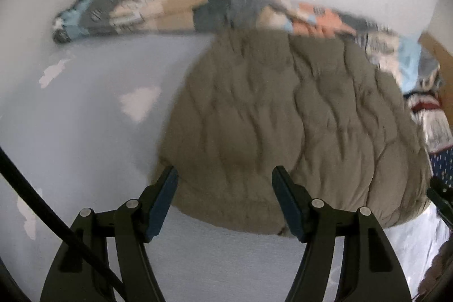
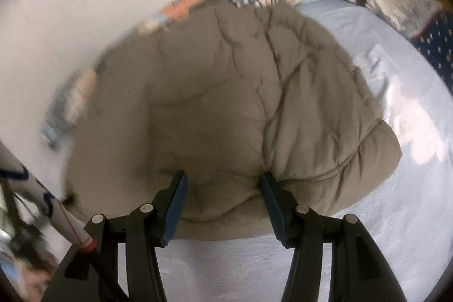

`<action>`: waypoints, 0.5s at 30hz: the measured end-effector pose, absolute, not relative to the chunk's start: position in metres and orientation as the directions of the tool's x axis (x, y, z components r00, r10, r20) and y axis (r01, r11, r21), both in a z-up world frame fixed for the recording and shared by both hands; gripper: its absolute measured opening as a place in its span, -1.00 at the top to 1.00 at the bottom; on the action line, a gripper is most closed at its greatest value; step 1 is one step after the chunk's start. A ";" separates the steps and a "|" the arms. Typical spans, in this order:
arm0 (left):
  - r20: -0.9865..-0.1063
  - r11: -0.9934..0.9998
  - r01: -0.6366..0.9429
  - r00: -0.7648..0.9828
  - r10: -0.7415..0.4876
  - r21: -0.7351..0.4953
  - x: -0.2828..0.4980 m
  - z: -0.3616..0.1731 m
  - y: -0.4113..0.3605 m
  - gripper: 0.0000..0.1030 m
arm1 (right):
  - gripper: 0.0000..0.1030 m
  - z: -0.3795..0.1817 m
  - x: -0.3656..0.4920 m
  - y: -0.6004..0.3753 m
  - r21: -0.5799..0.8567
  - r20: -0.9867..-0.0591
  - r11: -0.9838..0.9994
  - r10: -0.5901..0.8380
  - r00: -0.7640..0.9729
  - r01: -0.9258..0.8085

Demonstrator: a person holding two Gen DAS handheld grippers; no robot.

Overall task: Fold large clothes
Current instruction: 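Move both grippers to the folded edge of the jacket bundle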

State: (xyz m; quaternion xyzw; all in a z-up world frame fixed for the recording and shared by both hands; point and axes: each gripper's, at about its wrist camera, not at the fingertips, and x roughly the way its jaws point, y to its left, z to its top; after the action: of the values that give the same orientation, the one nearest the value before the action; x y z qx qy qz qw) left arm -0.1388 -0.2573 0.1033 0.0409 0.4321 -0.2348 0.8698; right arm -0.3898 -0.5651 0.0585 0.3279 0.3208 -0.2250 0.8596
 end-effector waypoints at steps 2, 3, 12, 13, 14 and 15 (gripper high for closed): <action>-0.763 0.897 0.413 0.526 -0.376 -0.157 -0.132 0.108 -0.242 -0.33 | -0.12 0.074 -0.403 -0.570 0.431 -0.666 0.670 -0.216 0.714 0.605; -0.762 0.901 0.400 0.526 -0.378 -0.171 -0.130 0.108 -0.238 -0.33 | -0.13 0.082 -0.413 -0.576 0.424 -0.658 0.652 -0.256 0.709 0.629; -0.824 0.933 0.280 0.456 -0.336 -0.226 -0.094 0.076 -0.208 -0.32 | -0.14 0.069 -0.465 -0.628 0.527 -0.692 0.430 -0.285 0.664 0.733; -0.837 0.934 0.295 0.443 -0.322 -0.203 -0.094 0.070 -0.215 -0.32 | -0.14 0.063 -0.465 -0.631 0.527 -0.705 0.411 -0.277 0.653 0.744; -0.850 0.934 0.310 0.431 -0.303 -0.176 -0.094 0.065 -0.222 -0.32 | -0.14 0.057 -0.465 -0.632 0.531 -0.713 0.398 -0.267 0.648 0.748; -0.859 0.934 0.322 0.425 -0.286 -0.152 -0.096 0.060 -0.227 -0.33 | -0.14 0.051 -0.464 -0.633 0.539 -0.722 0.385 -0.247 0.646 0.749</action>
State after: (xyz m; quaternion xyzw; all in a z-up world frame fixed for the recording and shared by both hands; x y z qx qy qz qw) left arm -0.0964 -0.2272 0.0604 0.0180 0.5049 -0.1802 0.8439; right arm -0.4636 -0.6332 0.0508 0.4548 0.2759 -0.3175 0.7850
